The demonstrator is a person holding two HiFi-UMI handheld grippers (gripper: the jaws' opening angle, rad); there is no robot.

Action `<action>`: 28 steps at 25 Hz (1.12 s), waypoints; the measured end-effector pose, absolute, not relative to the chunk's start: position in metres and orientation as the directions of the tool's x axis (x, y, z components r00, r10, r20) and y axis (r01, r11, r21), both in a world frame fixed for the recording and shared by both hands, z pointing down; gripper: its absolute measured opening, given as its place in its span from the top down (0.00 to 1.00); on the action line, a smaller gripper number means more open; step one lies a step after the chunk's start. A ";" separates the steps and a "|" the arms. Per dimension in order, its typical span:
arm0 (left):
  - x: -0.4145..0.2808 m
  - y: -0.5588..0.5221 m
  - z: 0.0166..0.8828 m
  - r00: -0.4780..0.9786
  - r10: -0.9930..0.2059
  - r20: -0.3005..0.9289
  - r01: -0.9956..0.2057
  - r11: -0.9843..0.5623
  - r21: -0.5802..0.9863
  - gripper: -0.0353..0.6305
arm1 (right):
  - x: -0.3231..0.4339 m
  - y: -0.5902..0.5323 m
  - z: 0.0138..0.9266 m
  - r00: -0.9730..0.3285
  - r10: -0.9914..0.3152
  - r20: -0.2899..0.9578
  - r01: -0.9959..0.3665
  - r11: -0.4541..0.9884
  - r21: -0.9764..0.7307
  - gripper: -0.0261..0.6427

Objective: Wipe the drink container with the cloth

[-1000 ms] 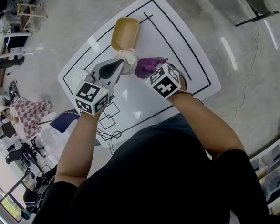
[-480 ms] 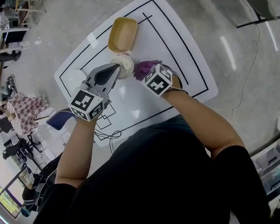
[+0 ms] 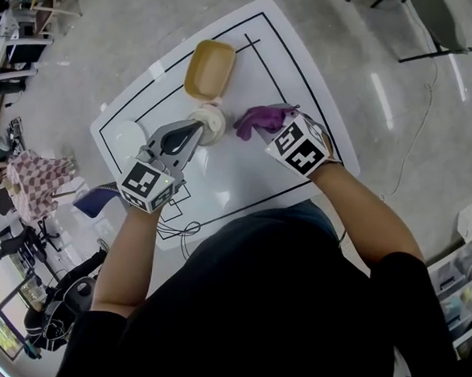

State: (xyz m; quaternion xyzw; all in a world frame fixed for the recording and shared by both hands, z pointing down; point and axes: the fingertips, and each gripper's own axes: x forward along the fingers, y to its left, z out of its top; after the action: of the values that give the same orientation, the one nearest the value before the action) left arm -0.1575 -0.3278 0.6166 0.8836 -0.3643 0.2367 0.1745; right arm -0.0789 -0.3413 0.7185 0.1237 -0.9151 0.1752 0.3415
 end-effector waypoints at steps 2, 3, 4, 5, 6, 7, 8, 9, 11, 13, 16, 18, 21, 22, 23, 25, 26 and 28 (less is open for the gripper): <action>-0.153 -0.323 0.616 0.625 -0.564 0.539 -0.726 -0.674 0.136 0.91 | -0.083 -0.347 0.695 -0.767 -0.106 0.633 -0.301 0.931 -0.209 0.84; -0.153 -0.323 0.616 0.625 -0.567 0.537 -0.727 -0.672 0.137 0.92 | -0.089 -0.351 0.685 -0.782 -0.097 0.616 -0.276 0.940 -0.202 0.84; -0.154 -0.324 0.616 0.623 -0.570 0.536 -0.730 -0.669 0.138 0.91 | -0.095 -0.355 0.677 -0.795 -0.085 0.601 -0.252 0.947 -0.198 0.84; -0.155 -0.325 0.617 0.621 -0.572 0.536 -0.733 -0.666 0.138 0.91 | -0.102 -0.359 0.671 -0.803 -0.073 0.591 -0.230 0.953 -0.195 0.84; -0.155 -0.326 0.617 0.617 -0.576 0.536 -0.737 -0.662 0.138 0.91 | -0.108 -0.361 0.667 -0.808 -0.063 0.586 -0.212 0.959 -0.189 0.84; -0.156 -0.328 0.617 0.613 -0.580 0.537 -0.741 -0.657 0.136 0.91 | -0.114 -0.363 0.665 -0.810 -0.054 0.585 -0.196 0.963 -0.183 0.84; -0.156 -0.329 0.617 0.609 -0.583 0.537 -0.745 -0.653 0.135 0.91 | -0.118 -0.364 0.665 -0.811 -0.047 0.584 -0.185 0.966 -0.178 0.84; -0.157 -0.329 0.617 0.606 -0.586 0.538 -0.748 -0.650 0.134 0.91 | -0.122 -0.365 0.666 -0.812 -0.042 0.583 -0.178 0.968 -0.178 0.84; -0.158 -0.329 0.617 0.594 -0.586 0.551 -0.756 -0.641 0.133 0.91 | -0.128 -0.367 0.671 -0.812 -0.034 0.582 -0.175 0.967 -0.187 0.84; -0.157 -0.330 0.615 0.593 -0.588 0.549 -0.758 -0.638 0.135 0.92 | -0.132 -0.368 0.680 -0.810 -0.027 0.585 -0.179 0.963 -0.202 0.84; -0.154 -0.332 0.613 0.617 -0.594 0.516 -0.744 -0.654 0.137 0.91 | -0.137 -0.371 0.699 -0.796 -0.018 0.606 -0.183 0.960 -0.212 0.84; -0.155 -0.334 0.614 0.620 -0.595 0.512 -0.742 -0.656 0.136 0.92 | -0.139 -0.373 0.715 -0.779 -0.010 0.627 -0.184 0.960 -0.212 0.84; -0.156 -0.335 0.616 0.620 -0.595 0.511 -0.742 -0.657 0.134 0.91 | -0.142 -0.373 0.742 -0.748 -0.002 0.664 -0.184 0.961 -0.205 0.84; -0.156 -0.335 0.616 0.621 -0.595 0.510 -0.740 -0.659 0.133 0.92 | -0.143 -0.372 0.750 -0.736 0.000 0.677 -0.185 0.962 -0.202 0.84; -0.156 -0.335 0.615 0.623 -0.594 0.508 -0.739 -0.661 0.132 0.91 | -0.143 -0.371 0.758 -0.723 0.004 0.691 -0.187 0.962 -0.201 0.85; -0.156 -0.334 0.615 0.625 -0.594 0.506 -0.737 -0.663 0.132 0.92 | -0.144 -0.369 0.773 -0.699 0.016 0.715 -0.193 0.958 -0.210 0.85; -0.156 -0.334 0.615 0.626 -0.594 0.505 -0.736 -0.664 0.132 0.91 | -0.144 -0.368 0.779 -0.691 0.021 0.723 -0.196 0.957 -0.215 0.85; -0.157 -0.333 0.615 0.627 -0.595 0.503 -0.736 -0.664 0.132 0.92 | -0.146 -0.369 0.787 -0.684 0.022 0.729 -0.202 0.955 -0.218 0.85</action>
State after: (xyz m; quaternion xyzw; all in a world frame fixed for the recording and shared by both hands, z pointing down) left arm -0.1568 -0.3333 0.6154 0.8866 -0.3753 0.2140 0.1653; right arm -0.1459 -0.3690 0.7873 0.0498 -0.9065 0.1421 0.3943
